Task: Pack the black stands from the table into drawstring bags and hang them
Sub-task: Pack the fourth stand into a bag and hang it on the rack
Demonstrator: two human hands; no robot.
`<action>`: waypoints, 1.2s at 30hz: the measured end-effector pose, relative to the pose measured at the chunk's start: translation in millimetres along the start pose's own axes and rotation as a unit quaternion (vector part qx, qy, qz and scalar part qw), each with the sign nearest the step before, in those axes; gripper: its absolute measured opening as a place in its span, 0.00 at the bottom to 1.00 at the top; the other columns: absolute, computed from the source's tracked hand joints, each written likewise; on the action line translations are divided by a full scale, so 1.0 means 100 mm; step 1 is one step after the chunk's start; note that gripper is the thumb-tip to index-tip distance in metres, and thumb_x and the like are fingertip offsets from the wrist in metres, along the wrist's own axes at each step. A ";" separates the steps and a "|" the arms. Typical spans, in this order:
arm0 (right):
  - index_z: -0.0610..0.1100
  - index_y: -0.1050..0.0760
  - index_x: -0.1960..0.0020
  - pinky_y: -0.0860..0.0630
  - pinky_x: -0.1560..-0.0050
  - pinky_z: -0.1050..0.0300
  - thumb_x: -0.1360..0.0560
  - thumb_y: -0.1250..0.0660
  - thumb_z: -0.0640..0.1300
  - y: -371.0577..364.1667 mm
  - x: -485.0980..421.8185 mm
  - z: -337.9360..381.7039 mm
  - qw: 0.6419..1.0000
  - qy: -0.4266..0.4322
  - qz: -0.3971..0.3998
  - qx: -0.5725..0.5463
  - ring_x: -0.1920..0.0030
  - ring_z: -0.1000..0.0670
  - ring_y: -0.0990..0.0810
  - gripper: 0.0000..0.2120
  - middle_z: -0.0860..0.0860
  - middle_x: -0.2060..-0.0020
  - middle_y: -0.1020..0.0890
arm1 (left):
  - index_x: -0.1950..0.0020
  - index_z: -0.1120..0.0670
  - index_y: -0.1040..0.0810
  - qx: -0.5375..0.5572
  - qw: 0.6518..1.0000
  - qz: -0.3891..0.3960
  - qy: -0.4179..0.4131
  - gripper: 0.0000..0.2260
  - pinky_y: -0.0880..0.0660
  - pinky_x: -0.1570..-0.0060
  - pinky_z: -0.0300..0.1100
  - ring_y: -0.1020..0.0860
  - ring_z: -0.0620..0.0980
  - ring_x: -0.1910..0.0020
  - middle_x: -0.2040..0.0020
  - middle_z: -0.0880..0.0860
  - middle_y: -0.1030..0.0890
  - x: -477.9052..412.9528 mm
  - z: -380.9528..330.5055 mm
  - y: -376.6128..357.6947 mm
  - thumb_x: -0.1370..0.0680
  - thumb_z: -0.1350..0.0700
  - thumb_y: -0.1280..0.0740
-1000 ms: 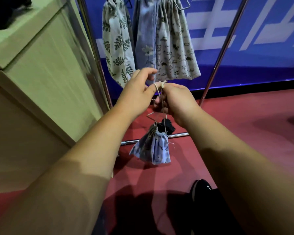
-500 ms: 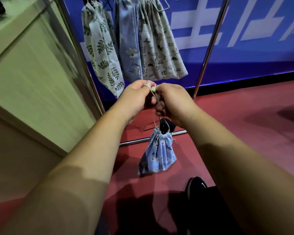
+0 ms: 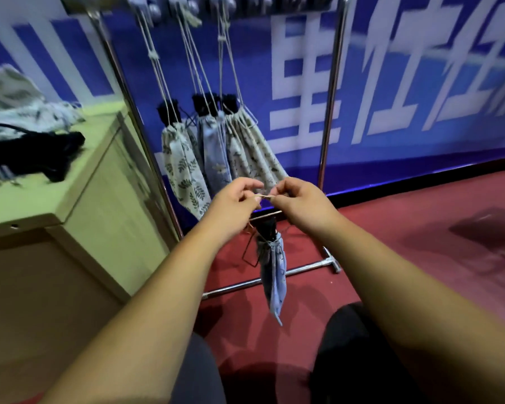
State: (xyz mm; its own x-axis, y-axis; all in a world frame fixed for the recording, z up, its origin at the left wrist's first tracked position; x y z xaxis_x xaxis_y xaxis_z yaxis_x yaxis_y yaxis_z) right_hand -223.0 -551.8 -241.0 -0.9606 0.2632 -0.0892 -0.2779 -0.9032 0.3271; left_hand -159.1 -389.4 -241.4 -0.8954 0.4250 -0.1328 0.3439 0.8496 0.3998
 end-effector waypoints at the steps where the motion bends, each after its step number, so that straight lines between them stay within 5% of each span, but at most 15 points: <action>1: 0.44 0.19 0.53 0.31 0.64 0.59 0.22 0.29 0.40 0.08 0.00 0.10 1.000 0.017 -0.011 0.011 0.68 0.57 0.29 0.01 0.53 0.65 0.22 | 0.46 0.43 0.19 0.008 1.000 -0.003 -0.008 0.11 0.25 0.57 0.47 0.21 0.51 0.57 0.59 0.52 0.21 0.00 -0.14 0.02 0.21 0.58 0.33; 7: 0.46 0.20 0.55 0.29 0.64 0.57 0.22 0.26 0.48 0.54 -0.09 0.65 0.996 0.070 -0.034 0.053 0.71 0.56 0.29 0.07 0.55 0.69 0.23 | 0.42 0.53 0.19 0.010 0.999 -0.004 -0.048 0.12 0.26 0.58 0.49 0.24 0.51 0.62 0.58 0.54 0.24 -0.19 -0.91 0.13 0.18 0.69 0.35; 12: 0.46 0.20 0.56 0.32 0.68 0.61 0.23 0.24 0.53 0.88 -0.33 1.06 0.983 0.127 -0.101 0.089 0.72 0.57 0.31 0.11 0.55 0.70 0.24 | 0.45 0.58 0.20 -0.001 0.999 0.000 -0.050 0.07 0.19 0.65 0.50 0.22 0.52 0.67 0.59 0.55 0.22 -0.48 -1.38 0.16 0.19 0.68 0.31; 16: 0.51 0.19 0.58 0.27 0.64 0.53 0.23 0.24 0.54 1.10 -0.66 1.40 0.964 0.161 -0.166 0.130 0.67 0.53 0.25 0.10 0.54 0.68 0.22 | 0.50 0.62 0.21 0.009 0.999 0.006 -0.034 0.02 0.20 0.68 0.45 0.20 0.55 0.68 0.62 0.60 0.20 -0.80 -1.72 0.16 0.18 0.66 0.32; 21: 0.50 0.15 0.53 0.26 0.64 0.54 0.21 0.26 0.56 1.33 -1.06 1.74 0.947 0.199 -0.211 0.137 0.66 0.53 0.23 0.10 0.55 0.66 0.20 | 0.56 0.61 0.19 0.040 0.995 -0.084 -0.031 0.06 0.14 0.61 0.55 0.16 0.56 0.69 0.65 0.60 0.17 -1.30 -2.04 0.20 0.21 0.65 0.35; 31: 0.49 0.13 0.50 0.21 0.56 0.60 0.22 0.24 0.52 1.52 -1.98 2.07 0.953 0.211 -0.206 0.062 0.62 0.64 0.19 0.06 0.55 0.58 0.13 | 0.55 0.61 0.22 0.051 0.977 -0.198 -0.061 0.08 0.15 0.70 0.57 0.15 0.57 0.73 0.58 0.62 0.16 -2.17 -2.29 0.30 0.18 0.60 0.34; 36: 0.44 0.14 0.52 0.24 0.59 0.70 0.21 0.24 0.45 1.42 -2.37 2.17 0.954 0.221 -0.200 0.006 0.65 0.66 0.18 0.05 0.55 0.62 0.14 | 0.57 0.51 0.26 -0.151 0.948 -0.243 -0.137 0.10 0.21 0.69 0.49 0.18 0.55 0.66 0.59 0.54 0.19 -2.46 -2.39 0.49 0.16 0.52 0.36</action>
State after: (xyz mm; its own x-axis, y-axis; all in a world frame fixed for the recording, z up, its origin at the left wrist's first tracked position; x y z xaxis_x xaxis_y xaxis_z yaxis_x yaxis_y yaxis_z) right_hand -33.7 -668.3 30.6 -0.6868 0.4146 -0.5970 -0.6252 -0.7559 0.1944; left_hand 10.0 -526.5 27.8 -0.8060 0.1069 -0.5822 -0.2241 0.8553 0.4672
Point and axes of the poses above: each hand's wrist, its own x-axis away from the middle knuckle, its own y-axis out of the back of the hand, z = x × y, the point moved 3 cm from there along -x, towards the middle knuckle
